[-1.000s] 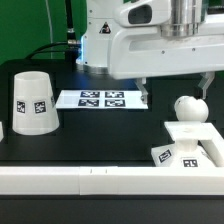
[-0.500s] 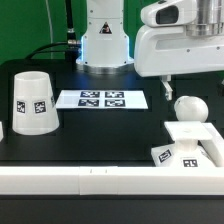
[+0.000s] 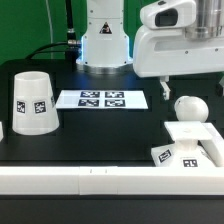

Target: Assemble lamp

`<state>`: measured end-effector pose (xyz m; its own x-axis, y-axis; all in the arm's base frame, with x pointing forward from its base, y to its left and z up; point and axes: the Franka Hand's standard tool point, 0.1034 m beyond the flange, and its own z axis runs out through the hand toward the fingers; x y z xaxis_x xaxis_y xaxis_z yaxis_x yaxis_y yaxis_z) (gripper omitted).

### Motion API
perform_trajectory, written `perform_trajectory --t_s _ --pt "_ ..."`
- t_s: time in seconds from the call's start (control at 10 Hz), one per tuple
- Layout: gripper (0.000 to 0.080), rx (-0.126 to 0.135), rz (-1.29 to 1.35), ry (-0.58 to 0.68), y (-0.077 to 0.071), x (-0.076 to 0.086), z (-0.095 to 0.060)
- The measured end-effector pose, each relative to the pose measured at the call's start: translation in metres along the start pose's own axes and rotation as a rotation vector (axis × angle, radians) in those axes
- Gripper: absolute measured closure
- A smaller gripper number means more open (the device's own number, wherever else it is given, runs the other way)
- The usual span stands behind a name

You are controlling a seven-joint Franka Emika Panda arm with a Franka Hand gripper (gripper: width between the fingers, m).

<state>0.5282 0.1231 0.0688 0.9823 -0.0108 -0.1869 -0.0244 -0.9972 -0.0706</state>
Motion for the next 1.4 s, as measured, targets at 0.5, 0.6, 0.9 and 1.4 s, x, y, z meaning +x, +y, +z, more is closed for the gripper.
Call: perform_trajectory --t_s 0.5,0.6,0.9,1.4 --pt "0.0101 0.027 0.042 -0.337 -0.014 -0.012 0.009" --pt "0.0101 0.026 0.042 -0.381 -0.014 -0.013 0.010" --pt "0.0101 0.017 0.034 -0.558 -0.016 -0.022 0.017" --pt "0.0101 0.012 0.030 -0.694 -0.008 -0.026 0.040"
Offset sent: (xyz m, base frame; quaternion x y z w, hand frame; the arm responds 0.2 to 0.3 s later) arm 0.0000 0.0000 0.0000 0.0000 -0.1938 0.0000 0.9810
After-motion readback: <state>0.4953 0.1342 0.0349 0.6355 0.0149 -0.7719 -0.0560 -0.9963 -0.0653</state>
